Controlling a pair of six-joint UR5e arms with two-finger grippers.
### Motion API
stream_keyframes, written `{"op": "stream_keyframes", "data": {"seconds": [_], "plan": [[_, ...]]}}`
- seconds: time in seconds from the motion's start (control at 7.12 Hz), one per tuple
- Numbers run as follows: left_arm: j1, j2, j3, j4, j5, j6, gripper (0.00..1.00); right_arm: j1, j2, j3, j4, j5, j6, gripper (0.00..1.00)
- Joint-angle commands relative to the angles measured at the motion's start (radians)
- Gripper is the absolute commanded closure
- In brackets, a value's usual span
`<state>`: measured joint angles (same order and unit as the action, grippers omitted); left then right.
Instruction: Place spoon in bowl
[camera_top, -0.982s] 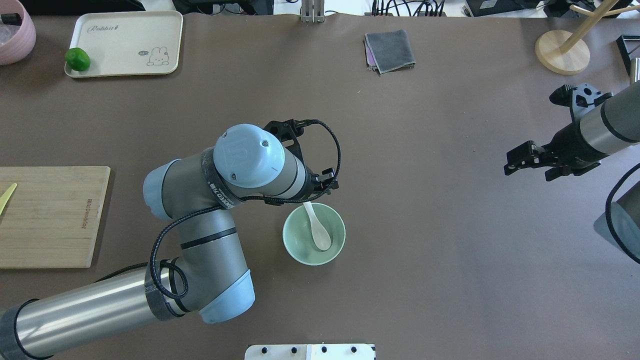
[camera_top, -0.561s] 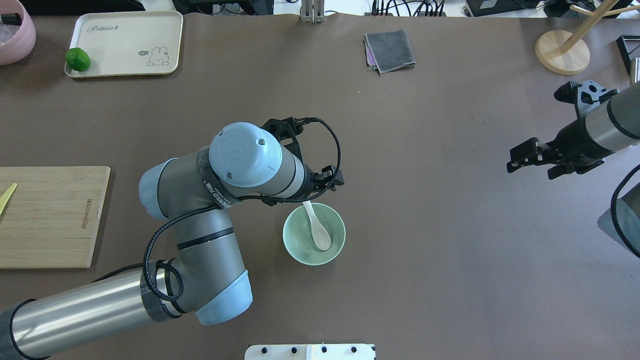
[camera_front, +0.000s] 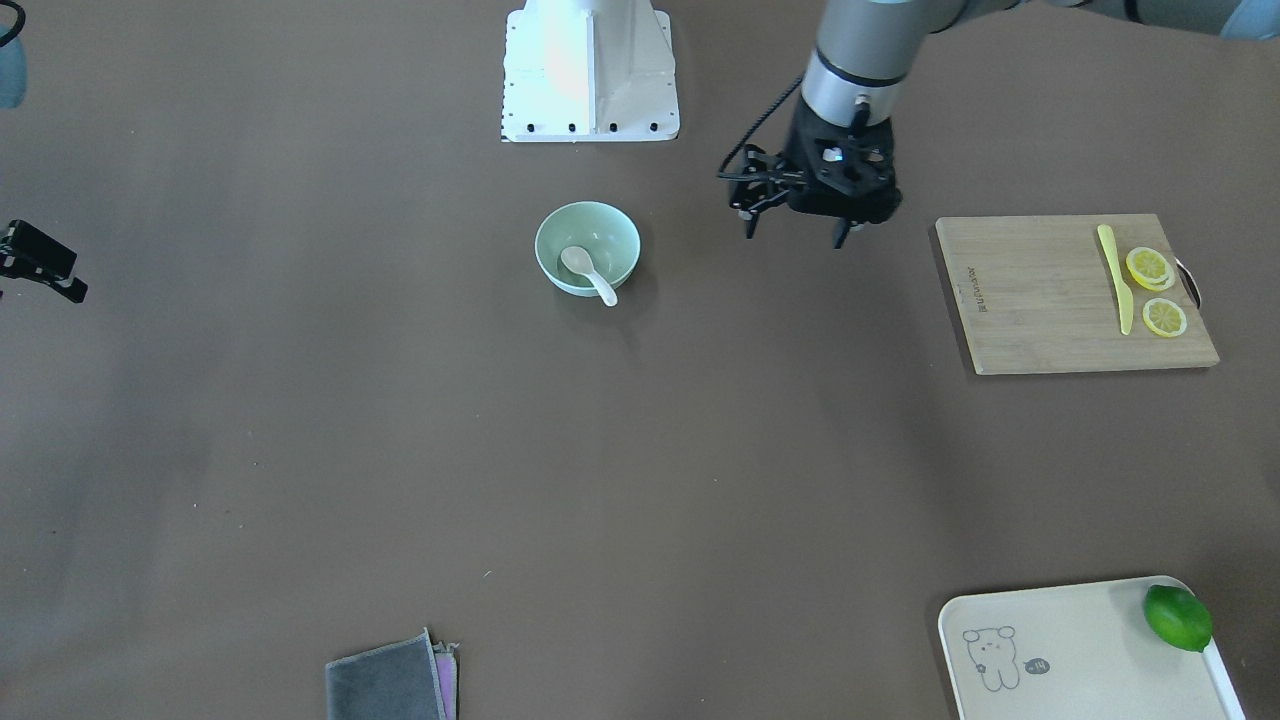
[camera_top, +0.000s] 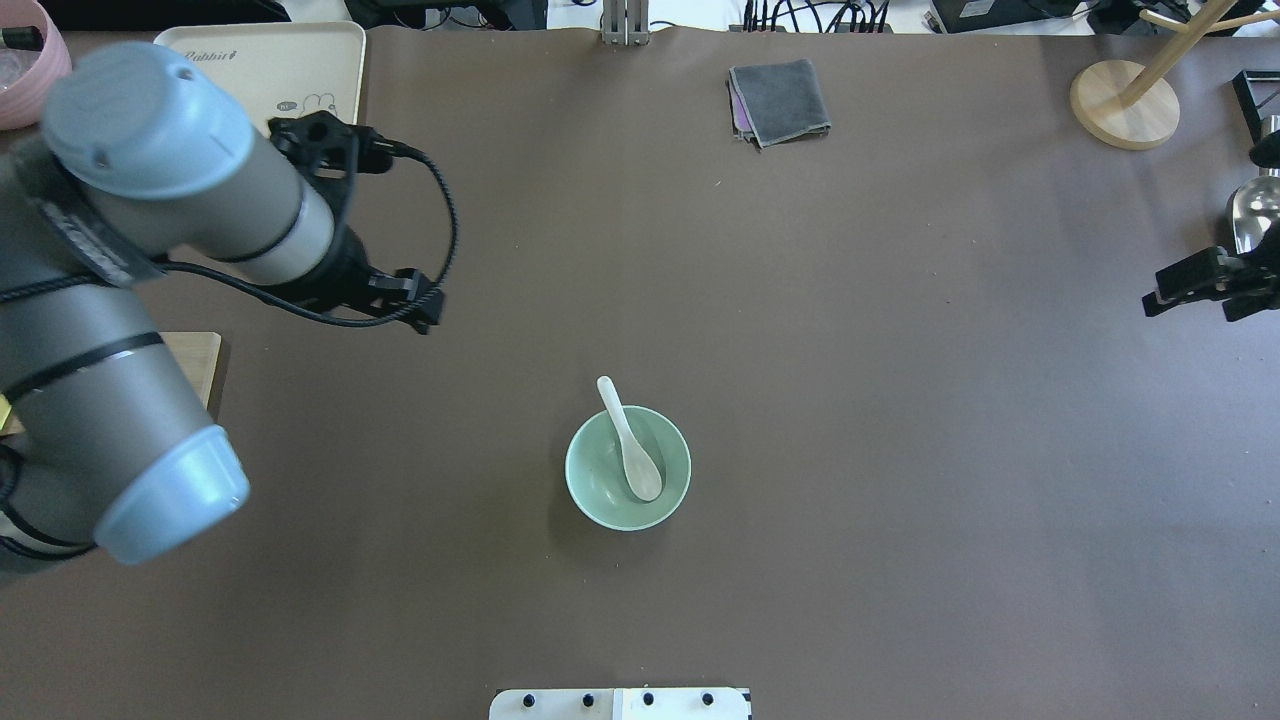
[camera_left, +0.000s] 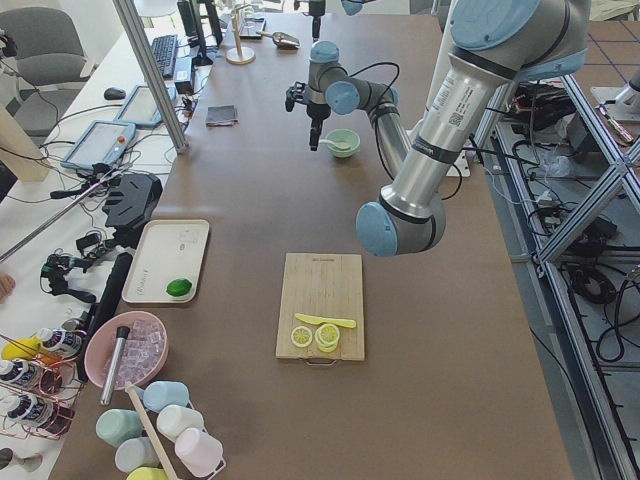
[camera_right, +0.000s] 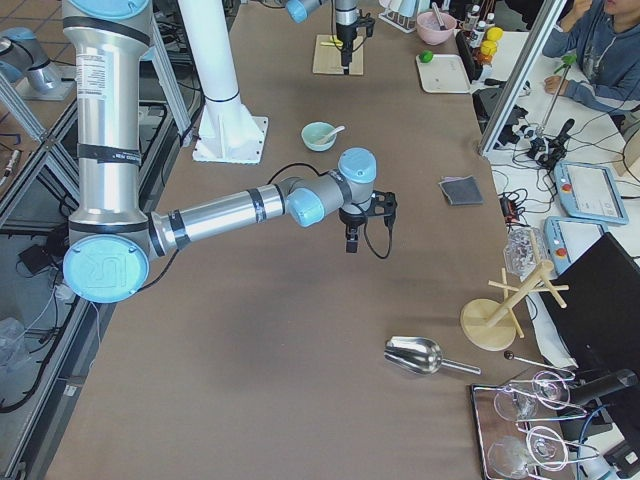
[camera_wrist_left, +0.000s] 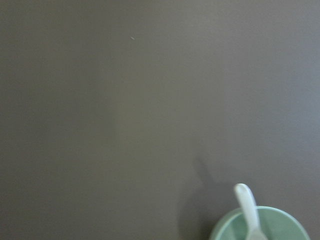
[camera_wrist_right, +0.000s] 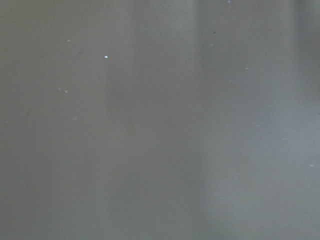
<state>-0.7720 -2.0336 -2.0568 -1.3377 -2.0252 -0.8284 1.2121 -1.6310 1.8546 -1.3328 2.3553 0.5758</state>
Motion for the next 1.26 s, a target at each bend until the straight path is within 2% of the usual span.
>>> {"op": "stream_keyframes", "data": {"seconds": [0.0, 0.14, 0.28, 0.56, 0.7, 0.84, 0.98, 1.12], "plan": [[-0.236, 0.238, -0.043, 0.016, -0.151, 0.449, 0.02, 0.174, -0.044, -0.087, -0.006, 0.056, -0.248, 0.0], [-0.362, 0.315, -0.023, 0.014, -0.2, 0.659, 0.02, 0.229, -0.049, -0.097, -0.055, 0.064, -0.334, 0.0], [-0.463, 0.354, 0.019, 0.015, -0.258, 0.789, 0.02, 0.28, -0.055, -0.097, -0.127, 0.059, -0.435, 0.0], [-0.606, 0.42, 0.152, 0.012, -0.28, 1.092, 0.02, 0.365, -0.055, -0.097, -0.248, 0.05, -0.6, 0.0], [-0.68, 0.47, 0.2, 0.011, -0.283, 1.182, 0.02, 0.376, -0.055, -0.097, -0.258, 0.048, -0.612, 0.0], [-0.734, 0.489, 0.201, 0.011, -0.329, 1.206, 0.02, 0.383, -0.058, -0.097, -0.258, 0.048, -0.617, 0.0], [-0.75, 0.553, 0.198, 0.009, -0.384, 1.2, 0.02, 0.389, -0.067, -0.095, -0.258, 0.05, -0.623, 0.0], [-0.748, 0.553, 0.204, 0.009, -0.412, 1.195, 0.02, 0.391, -0.067, -0.095, -0.258, 0.05, -0.623, 0.0]]}}
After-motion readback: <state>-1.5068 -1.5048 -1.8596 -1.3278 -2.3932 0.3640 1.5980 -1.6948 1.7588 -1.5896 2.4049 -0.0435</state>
